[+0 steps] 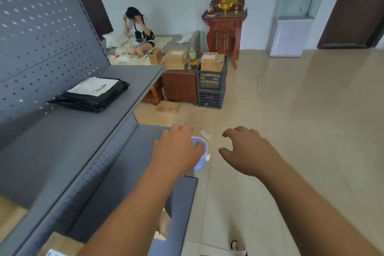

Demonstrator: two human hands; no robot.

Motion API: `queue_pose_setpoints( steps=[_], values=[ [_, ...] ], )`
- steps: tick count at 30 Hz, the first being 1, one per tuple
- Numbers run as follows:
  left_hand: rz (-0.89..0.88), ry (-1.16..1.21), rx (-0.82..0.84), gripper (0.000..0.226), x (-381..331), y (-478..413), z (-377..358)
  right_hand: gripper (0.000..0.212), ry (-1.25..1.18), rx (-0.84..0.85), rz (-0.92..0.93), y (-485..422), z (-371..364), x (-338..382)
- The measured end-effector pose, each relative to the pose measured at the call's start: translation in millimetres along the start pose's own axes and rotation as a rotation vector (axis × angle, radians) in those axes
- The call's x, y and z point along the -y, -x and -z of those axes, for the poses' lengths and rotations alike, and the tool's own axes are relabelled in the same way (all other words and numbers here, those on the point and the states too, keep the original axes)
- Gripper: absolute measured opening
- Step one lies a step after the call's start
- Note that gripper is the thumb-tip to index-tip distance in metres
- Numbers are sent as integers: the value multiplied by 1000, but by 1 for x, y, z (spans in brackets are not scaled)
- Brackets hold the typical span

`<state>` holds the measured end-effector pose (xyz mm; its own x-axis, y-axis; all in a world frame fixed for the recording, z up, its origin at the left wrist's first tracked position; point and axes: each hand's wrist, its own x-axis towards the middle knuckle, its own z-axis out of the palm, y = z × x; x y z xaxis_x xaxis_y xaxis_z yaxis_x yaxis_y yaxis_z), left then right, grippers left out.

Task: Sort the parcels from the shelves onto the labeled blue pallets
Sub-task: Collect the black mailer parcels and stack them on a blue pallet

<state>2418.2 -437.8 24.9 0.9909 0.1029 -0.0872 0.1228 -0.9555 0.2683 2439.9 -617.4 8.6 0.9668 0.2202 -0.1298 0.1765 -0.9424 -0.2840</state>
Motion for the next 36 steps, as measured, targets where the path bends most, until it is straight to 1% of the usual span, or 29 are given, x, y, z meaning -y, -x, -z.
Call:
queue_pose_setpoints(
  steps=[7, 13, 17, 21, 28, 31, 36],
  values=[
    [169, 99, -96, 53, -24, -74, 22, 48, 10, 33, 220, -111, 40, -10],
    [307, 104, -217, 56, -12, -101, 48, 50, -35, 13, 419, -179, 64, 19],
    [413, 95, -319, 54, 10, -107, 67, 49, -91, 29, 538, -212, 65, 58],
    [512, 71, -410, 54, 48, -113, 83, 48, -115, 16, 647, -242, 61, 105],
    [627, 47, -523, 52, 106, -120, 103, 50, -177, 21, 762, -270, 54, 174],
    [689, 31, -530, 52, 127, -119, 106, 49, -203, 28, 782, -278, 46, 200],
    [805, 23, -524, 52, 154, -115, 109, 47, -239, 93, 822, -293, 30, 240]
  ],
)
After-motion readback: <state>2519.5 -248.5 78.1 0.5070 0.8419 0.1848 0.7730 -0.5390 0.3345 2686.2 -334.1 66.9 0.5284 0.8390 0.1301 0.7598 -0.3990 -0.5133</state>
